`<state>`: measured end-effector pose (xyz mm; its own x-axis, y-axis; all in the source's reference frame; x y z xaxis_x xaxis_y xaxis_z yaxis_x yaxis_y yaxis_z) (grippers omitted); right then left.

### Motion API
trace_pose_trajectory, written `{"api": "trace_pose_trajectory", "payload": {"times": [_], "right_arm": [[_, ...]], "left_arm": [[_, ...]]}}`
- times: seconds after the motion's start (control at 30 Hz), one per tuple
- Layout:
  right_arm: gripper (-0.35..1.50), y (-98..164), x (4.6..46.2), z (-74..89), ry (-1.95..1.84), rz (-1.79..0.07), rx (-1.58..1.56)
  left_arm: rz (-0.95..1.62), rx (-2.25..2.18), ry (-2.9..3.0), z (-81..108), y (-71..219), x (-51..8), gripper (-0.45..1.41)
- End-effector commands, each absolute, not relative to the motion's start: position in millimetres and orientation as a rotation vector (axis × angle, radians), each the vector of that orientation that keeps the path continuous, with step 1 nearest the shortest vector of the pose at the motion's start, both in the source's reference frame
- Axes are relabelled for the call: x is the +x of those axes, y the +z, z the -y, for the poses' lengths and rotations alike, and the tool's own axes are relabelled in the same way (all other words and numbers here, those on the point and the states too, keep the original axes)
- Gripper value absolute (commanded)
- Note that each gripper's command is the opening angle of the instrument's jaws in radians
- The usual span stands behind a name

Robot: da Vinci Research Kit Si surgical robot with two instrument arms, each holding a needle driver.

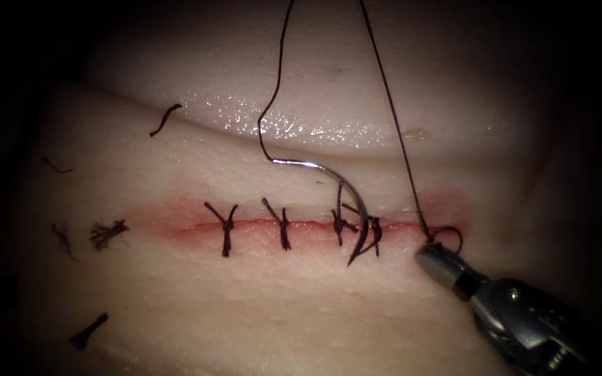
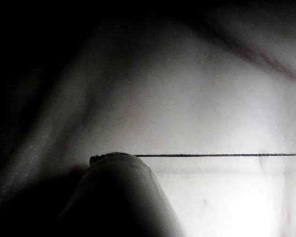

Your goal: Wound Closure

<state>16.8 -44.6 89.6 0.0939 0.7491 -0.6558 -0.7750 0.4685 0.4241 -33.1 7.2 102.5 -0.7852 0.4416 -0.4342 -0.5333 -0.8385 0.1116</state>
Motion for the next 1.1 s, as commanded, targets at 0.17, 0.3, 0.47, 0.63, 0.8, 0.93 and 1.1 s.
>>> {"api": "trace_pose_trajectory", "payload": {"times": [0.17, 0.3, 0.47, 0.63, 0.8, 0.93, 1.1], "right_arm": [[-0.35, 89.7, 17.5, 46.1, 1.124, -0.952, -0.024], [-0.35, 89.5, 17.6, 46.9, 1.118, -0.952, -0.021], [-0.35, 89.1, 17.6, 48.1, 1.111, -0.953, -0.02], [-0.35, 88.6, 17.4, 49.8, 1.096, -0.95, -0.012], [-0.35, 87.9, 16.8, 50.8, 1.09, -0.951, -0.01], [-0.35, 87.8, 16.8, 51.1, 1.088, -0.949, -0.009], [-0.35, 88.1, 16.9, 51.7, 1.077, -0.94, -0.003]], "left_arm": [[-0.392, -0.547, 2.477, -9.4, 102.3, -32.9, -0.45], [-0.443, -0.517, 2.434, -11.0, 101.7, -32.4, -0.45], [-0.502, -0.478, 2.411, -12.8, 101.2, -31.9, -0.45], [-0.531, -0.469, 2.391, -14.3, 100.9, -31.8, -0.45], [-0.544, -0.468, 2.37, -15.7, 100.7, -31.5, -0.45], [-0.554, -0.472, 2.347, -17.3, 100.2, -30.9, -0.45], [-0.559, -0.456, 2.348, -18.4, 100.0, -30.8, -0.45]]}}
